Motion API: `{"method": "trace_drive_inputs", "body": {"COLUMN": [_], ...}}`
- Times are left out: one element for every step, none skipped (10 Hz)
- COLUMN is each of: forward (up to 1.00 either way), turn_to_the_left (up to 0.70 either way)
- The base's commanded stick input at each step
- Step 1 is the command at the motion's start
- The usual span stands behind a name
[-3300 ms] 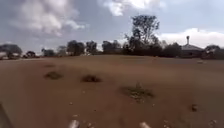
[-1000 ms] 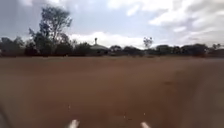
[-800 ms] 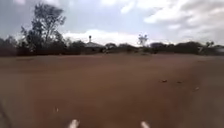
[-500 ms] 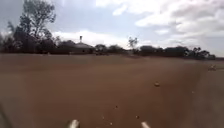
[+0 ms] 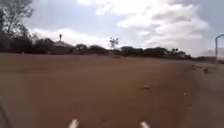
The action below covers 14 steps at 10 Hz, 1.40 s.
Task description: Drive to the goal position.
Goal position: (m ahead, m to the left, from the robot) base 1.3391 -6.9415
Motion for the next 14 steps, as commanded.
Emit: {"method": "trace_drive_inputs", "body": {"forward": [0.70,0.70,0.70,0.70,0.70,0.70,0.70,0.70,0.70,0.70,0.70,0.70,0.70,0.70], "turn_to_the_left": [0.00,0.00,0.00,0.00,-0.02,-0.27,-0.27,-0.27,-0.27,-0.27,-0.27,-0.27,-0.27,-0.27]}}
